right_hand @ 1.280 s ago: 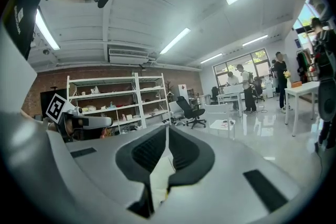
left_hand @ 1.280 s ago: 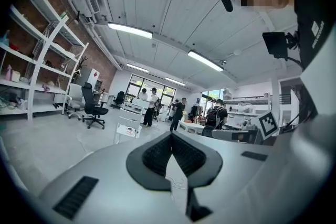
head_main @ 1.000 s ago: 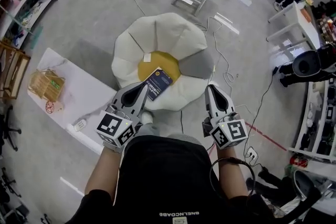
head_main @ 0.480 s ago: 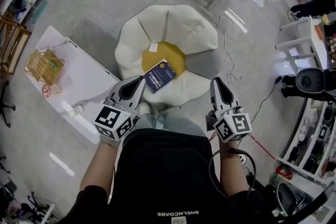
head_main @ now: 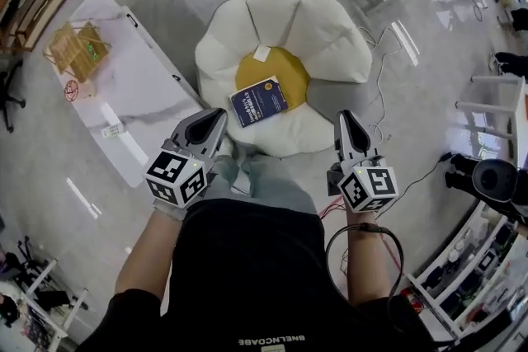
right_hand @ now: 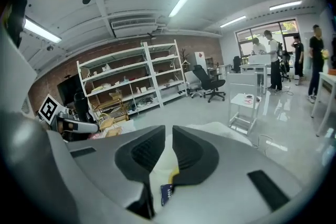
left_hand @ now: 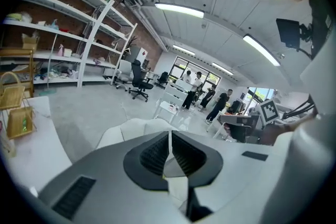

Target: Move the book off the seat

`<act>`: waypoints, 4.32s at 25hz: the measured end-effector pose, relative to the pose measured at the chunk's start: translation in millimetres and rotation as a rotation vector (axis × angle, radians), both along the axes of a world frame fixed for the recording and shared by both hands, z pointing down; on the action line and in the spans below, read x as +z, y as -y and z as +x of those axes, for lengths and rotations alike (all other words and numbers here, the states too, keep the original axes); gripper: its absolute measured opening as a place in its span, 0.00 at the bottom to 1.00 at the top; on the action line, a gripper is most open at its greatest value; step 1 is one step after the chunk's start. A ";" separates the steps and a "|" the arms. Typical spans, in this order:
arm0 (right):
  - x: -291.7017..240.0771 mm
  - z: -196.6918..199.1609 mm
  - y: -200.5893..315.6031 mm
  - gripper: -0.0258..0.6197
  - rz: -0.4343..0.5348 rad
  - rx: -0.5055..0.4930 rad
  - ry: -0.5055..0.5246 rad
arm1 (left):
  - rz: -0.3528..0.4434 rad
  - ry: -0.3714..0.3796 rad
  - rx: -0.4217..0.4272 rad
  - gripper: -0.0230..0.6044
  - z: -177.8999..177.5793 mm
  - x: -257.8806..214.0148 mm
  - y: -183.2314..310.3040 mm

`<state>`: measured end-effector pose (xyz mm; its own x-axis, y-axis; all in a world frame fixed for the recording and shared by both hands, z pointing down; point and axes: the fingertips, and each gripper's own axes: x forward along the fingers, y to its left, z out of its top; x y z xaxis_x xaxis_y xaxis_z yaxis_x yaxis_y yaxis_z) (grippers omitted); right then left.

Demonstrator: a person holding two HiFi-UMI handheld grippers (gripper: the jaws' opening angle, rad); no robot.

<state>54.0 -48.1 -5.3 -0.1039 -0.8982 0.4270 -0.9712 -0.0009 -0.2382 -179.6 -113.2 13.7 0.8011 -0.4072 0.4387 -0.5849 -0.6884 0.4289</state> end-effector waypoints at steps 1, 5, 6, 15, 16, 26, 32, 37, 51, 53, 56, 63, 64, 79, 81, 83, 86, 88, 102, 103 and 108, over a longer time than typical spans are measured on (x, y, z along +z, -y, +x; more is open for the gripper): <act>10.0 1.9 2.4 0.09 -0.019 -0.018 0.005 | -0.014 0.010 -0.013 0.05 2.6 10.2 -0.6; 48.0 3.6 12.9 0.09 -0.093 -0.089 0.020 | -0.070 0.054 -0.078 0.05 5.7 46.4 -1.5; 56.6 3.3 16.2 0.10 -0.107 -0.103 0.021 | -0.085 0.063 -0.101 0.05 4.5 54.6 -1.0; 148.4 3.8 31.8 0.17 -0.241 -0.186 0.042 | -0.181 0.122 -0.180 0.10 -2.7 127.5 -12.7; 159.9 3.5 34.6 0.17 -0.254 -0.196 0.039 | -0.192 0.124 -0.183 0.11 -2.3 137.2 -11.5; 261.2 0.0 38.9 0.26 -0.376 -0.257 0.071 | -0.275 0.141 -0.231 0.16 -0.3 229.2 -9.4; 322.5 -7.8 38.4 0.32 -0.447 -0.294 0.081 | -0.348 0.175 -0.218 0.23 -5.1 293.4 -21.5; 378.6 -12.4 36.6 0.36 -0.510 -0.326 0.083 | -0.392 0.187 -0.238 0.26 -6.9 341.0 -25.9; 507.8 -29.2 45.6 0.51 -0.614 -0.388 0.097 | -0.476 0.225 -0.168 0.40 -2.7 472.6 -34.4; 527.4 -30.6 45.3 0.53 -0.631 -0.394 0.091 | -0.486 0.239 -0.156 0.42 -6.2 492.1 -37.0; 556.1 -33.3 44.5 0.55 -0.658 -0.401 0.082 | -0.512 0.252 -0.143 0.44 -12.4 522.0 -42.5; 607.2 -32.3 40.2 0.58 -0.723 -0.403 0.077 | -0.555 0.242 -0.131 0.49 -10.2 577.8 -42.0; 614.3 -31.3 39.5 0.58 -0.732 -0.403 0.075 | -0.558 0.241 -0.130 0.49 -9.1 585.4 -41.4; 694.5 -30.6 22.8 0.59 -0.828 -0.413 0.113 | -0.672 0.245 -0.183 0.60 -8.7 683.1 -40.5; 699.9 -29.7 20.8 0.59 -0.827 -0.380 0.160 | -0.689 0.224 -0.203 0.60 -8.1 687.9 -38.4; 704.1 -28.7 19.7 0.59 -0.826 -0.354 0.208 | -0.699 0.208 -0.206 0.62 -5.2 691.3 -38.0; 709.1 -30.9 19.2 0.59 -0.816 -0.343 0.270 | -0.711 0.194 -0.205 0.66 -2.2 694.7 -37.7; 712.2 -31.0 18.6 0.59 -0.808 -0.338 0.309 | -0.710 0.186 -0.205 0.67 -0.5 695.8 -37.9; 705.4 -31.7 8.1 0.59 -0.806 -0.365 0.351 | -0.690 0.169 -0.229 0.67 17.2 689.9 -39.7; 703.4 -33.1 5.8 0.59 -0.812 -0.372 0.364 | -0.699 0.161 -0.240 0.67 19.1 688.8 -38.0; 696.8 -33.3 -4.2 0.53 -0.812 -0.347 0.384 | -0.714 0.158 -0.295 0.66 19.0 686.3 -32.4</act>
<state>20.6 -43.9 691.5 -0.5702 -0.2371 0.7865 -0.8044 -0.0332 -0.5932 -160.6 -80.8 700.0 0.6104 -0.1704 0.7736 -0.7912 -0.0849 0.6056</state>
